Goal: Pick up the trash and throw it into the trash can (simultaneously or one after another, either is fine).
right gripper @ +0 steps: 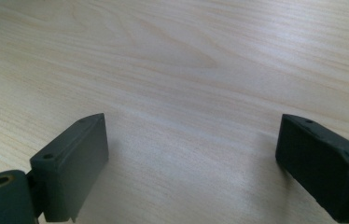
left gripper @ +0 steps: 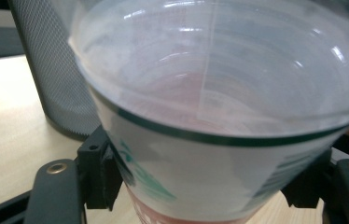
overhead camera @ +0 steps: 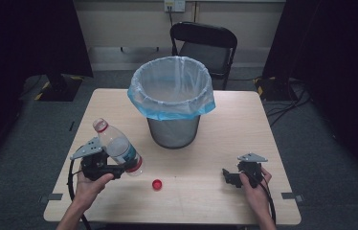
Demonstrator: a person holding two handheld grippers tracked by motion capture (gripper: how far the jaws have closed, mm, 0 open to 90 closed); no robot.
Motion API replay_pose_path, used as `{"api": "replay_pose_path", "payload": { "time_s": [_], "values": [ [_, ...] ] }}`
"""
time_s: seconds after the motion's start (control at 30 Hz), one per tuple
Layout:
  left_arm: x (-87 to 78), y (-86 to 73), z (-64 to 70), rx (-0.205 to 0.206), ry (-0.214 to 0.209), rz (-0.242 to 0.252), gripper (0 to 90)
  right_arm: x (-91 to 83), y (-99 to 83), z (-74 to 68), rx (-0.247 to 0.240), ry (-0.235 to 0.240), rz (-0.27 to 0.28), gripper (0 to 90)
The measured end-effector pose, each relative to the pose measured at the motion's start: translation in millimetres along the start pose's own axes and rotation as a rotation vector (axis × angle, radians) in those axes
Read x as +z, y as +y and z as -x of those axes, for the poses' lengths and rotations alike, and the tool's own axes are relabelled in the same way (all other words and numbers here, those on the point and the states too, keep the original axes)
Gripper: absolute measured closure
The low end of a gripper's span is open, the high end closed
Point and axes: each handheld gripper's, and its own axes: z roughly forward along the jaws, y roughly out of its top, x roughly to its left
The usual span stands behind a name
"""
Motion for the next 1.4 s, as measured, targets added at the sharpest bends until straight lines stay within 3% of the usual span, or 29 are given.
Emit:
{"api": "replay_pose_path", "payload": {
  "time_s": [0.4, 0.57, 0.63, 0.7, 1.0, 1.4],
  "values": [
    [-1.3, 25.7, 0.5, -0.008, -0.026, 0.05, 28.4, 0.1, 0.0, 0.0, 0.0, -0.001, 0.001, 8.6],
    [0.5, 39.9, 4.8, 0.012, -0.05, 0.062, 28.4, 0.0, 0.0, 0.0, 0.0, 0.0, 0.0, 8.6],
    [1.0, 45.6, 6.9, 0.014, -0.043, 0.072, 28.5, 0.0, 0.0, 0.0, 0.0, 0.0, 0.0, 8.5],
    [1.2, 50.8, 7.8, 0.002, -0.059, 0.086, 28.6, 0.0, 0.0, 0.0, 0.0, 0.0, 0.0, 8.5],
    [-1.1, 73.5, 12.1, 0.019, -0.098, 0.133, 28.6, 0.0, 0.0, 0.0, 0.0, 0.0, 0.0, 8.6],
    [-0.7, 110.7, 14.4, 0.032, -0.113, 0.202, 28.6, 0.0, -0.1, -0.1, 0.001, -0.002, 0.001, 8.6]
  ]
}}
